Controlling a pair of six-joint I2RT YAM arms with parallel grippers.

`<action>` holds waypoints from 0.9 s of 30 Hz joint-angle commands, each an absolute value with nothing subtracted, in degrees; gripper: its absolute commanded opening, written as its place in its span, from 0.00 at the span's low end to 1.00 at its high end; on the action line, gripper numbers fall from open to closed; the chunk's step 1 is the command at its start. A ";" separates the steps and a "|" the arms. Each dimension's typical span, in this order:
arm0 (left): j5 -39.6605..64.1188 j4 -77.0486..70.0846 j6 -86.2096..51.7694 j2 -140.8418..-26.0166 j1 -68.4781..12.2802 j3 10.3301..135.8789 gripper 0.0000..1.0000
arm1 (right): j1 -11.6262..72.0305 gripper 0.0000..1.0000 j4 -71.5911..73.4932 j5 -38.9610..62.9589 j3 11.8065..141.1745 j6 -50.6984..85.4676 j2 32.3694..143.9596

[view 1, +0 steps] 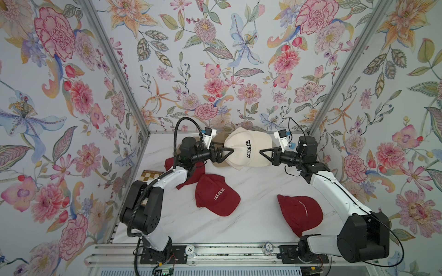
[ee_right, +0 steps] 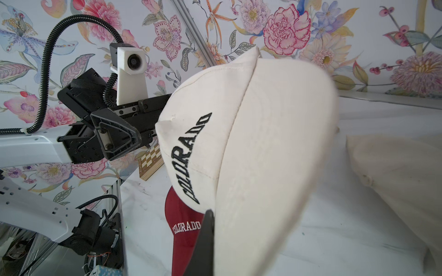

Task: Stack the baseball caps by color
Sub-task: Pick up the baseball cap from the center of the board.

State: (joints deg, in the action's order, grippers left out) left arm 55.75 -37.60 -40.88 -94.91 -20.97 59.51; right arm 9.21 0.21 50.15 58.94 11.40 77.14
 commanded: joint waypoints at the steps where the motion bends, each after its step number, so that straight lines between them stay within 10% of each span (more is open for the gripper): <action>1: 56.53 -34.01 -39.44 -94.98 -22.21 60.37 1.00 | 9.58 0.00 -0.64 49.07 61.09 9.32 75.77; 20: 57.62 -38.50 -43.46 -97.90 -24.65 59.75 0.99 | 10.10 0.00 0.12 48.08 61.05 9.01 75.48; 27: 62.05 -57.78 -57.22 -101.62 -25.22 60.45 0.80 | 10.40 0.00 0.96 47.99 60.25 9.32 76.11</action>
State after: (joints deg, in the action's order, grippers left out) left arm 58.57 -46.35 -49.82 -100.36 -24.77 59.27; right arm 10.13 -0.64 47.68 58.98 9.80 76.38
